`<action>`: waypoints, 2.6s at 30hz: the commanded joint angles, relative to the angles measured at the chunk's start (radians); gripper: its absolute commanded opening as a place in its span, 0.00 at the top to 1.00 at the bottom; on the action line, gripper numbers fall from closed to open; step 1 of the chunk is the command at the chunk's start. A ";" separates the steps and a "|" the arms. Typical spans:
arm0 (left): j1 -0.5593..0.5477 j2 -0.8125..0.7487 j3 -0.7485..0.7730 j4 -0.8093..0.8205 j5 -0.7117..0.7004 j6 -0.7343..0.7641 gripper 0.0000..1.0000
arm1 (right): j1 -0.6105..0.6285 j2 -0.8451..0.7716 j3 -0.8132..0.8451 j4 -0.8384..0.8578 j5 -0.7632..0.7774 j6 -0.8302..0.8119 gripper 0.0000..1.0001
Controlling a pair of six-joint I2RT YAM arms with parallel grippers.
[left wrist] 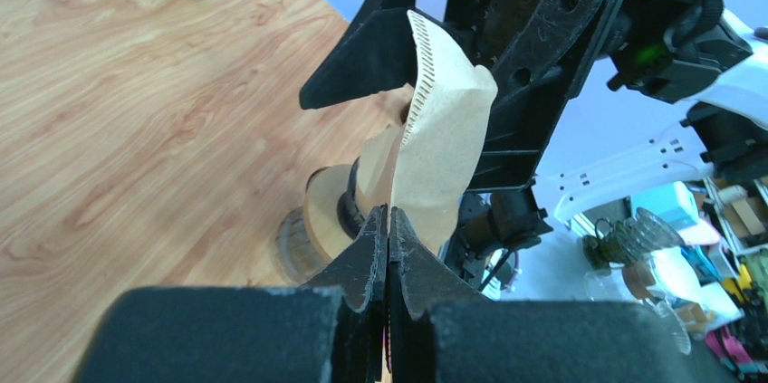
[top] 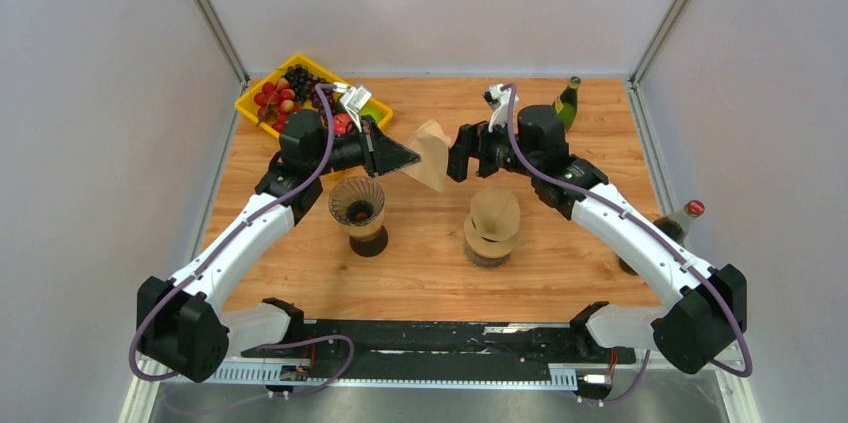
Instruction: Place the coffee filter in the dripper
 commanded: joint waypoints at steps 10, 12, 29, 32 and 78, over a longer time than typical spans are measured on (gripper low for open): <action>0.002 0.030 -0.002 0.133 0.137 -0.040 1.00 | 0.002 -0.089 -0.063 0.255 -0.250 -0.033 0.10; 0.001 0.037 -0.001 0.134 0.145 -0.041 1.00 | 0.002 -0.090 -0.067 0.278 -0.253 -0.017 0.11; 0.001 0.047 -0.017 0.191 0.150 -0.086 1.00 | 0.002 -0.056 -0.080 0.346 -0.263 0.140 0.32; 0.001 0.043 -0.021 0.192 0.125 -0.094 1.00 | 0.002 -0.059 -0.085 0.346 -0.287 0.158 0.40; -0.108 -0.119 0.079 -0.250 -0.544 0.166 0.00 | 0.125 0.024 0.088 -0.013 0.482 0.307 1.00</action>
